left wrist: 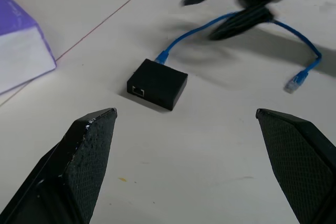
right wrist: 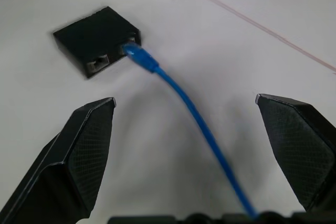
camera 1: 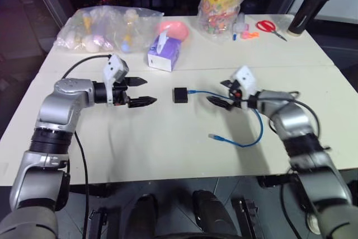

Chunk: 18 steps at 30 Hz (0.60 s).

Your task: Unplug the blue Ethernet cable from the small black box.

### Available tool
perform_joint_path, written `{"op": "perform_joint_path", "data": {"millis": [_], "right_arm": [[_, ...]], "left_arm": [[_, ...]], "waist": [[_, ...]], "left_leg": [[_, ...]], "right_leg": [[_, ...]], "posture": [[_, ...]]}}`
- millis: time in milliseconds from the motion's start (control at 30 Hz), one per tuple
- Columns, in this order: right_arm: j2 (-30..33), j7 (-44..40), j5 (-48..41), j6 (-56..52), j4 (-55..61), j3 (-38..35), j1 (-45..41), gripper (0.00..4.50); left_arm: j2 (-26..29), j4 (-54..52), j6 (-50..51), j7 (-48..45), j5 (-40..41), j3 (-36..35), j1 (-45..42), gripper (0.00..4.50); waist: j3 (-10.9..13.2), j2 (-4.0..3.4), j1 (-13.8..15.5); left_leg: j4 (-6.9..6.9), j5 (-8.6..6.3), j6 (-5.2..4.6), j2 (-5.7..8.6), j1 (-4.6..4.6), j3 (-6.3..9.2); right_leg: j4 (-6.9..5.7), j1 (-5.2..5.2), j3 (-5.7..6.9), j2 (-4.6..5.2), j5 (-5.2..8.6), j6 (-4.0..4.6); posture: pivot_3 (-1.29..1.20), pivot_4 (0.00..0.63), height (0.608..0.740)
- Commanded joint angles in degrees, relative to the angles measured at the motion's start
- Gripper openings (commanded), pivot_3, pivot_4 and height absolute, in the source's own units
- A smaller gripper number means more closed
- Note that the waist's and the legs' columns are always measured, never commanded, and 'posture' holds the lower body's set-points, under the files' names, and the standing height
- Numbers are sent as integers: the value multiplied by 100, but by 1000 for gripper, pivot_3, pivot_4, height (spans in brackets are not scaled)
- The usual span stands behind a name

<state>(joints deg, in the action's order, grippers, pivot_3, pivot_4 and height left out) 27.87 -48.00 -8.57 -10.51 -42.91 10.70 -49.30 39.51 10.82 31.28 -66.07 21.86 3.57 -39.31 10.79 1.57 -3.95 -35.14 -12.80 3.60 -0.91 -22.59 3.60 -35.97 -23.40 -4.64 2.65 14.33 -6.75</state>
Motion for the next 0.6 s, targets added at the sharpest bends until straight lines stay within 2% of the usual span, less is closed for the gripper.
{"op": "perform_joint_path", "data": {"millis": [33, 167, 300, 400, 600], "right_arm": [[-288, -392, 364, 802, -1348, 34, -676, 4500], [-680, -633, 746, 1262, -2385, 114, -1207, 4500], [-988, -637, 1018, 1494, -2856, 98, -1528, 4500], [-1251, -502, 1314, 1700, -3065, 174, -1755, 3618], [-1197, -264, 1869, 2053, -3194, 344, -1725, 598]], "left_arm": [[57, -580, 250, 175, 168, -230, 271, 4457], [39, -1167, 553, 537, 305, -442, 765, 4457], [-9, -1519, 740, 848, 422, -602, 1055, 4457], [-86, -1718, 858, 1122, 495, -730, 1236, 4500], [-128, -1639, 795, 1343, 516, -792, 1329, 4500]], "waist": [[0, -1, -3], [2, -4, -17], [3, -4, -22], [3, -6, -27], [3, -5, -9]], "left_leg": [[4, -1, -1, 0, -7, 2], [9, -9, -14, -1, -19, 5], [1, -8, -10, 0, -12, 4], [1, -6, -8, -1, 18, 4], [-7, -1, 0, -1, 20, 5]], "right_leg": [[-2, -8, 1, 1, 2, -2], [-5, -24, 3, 0, 3, -3], [-13, -20, 3, 0, 2, -2], [-17, 3, 3, -3, -1, 3], [-19, 8, 2, -3, -2, 4]], "posture": [[0, 150, 739], [0, 150, 739], [0, 150, 739], [0, 150, 739], [0, 150, 739]]}}
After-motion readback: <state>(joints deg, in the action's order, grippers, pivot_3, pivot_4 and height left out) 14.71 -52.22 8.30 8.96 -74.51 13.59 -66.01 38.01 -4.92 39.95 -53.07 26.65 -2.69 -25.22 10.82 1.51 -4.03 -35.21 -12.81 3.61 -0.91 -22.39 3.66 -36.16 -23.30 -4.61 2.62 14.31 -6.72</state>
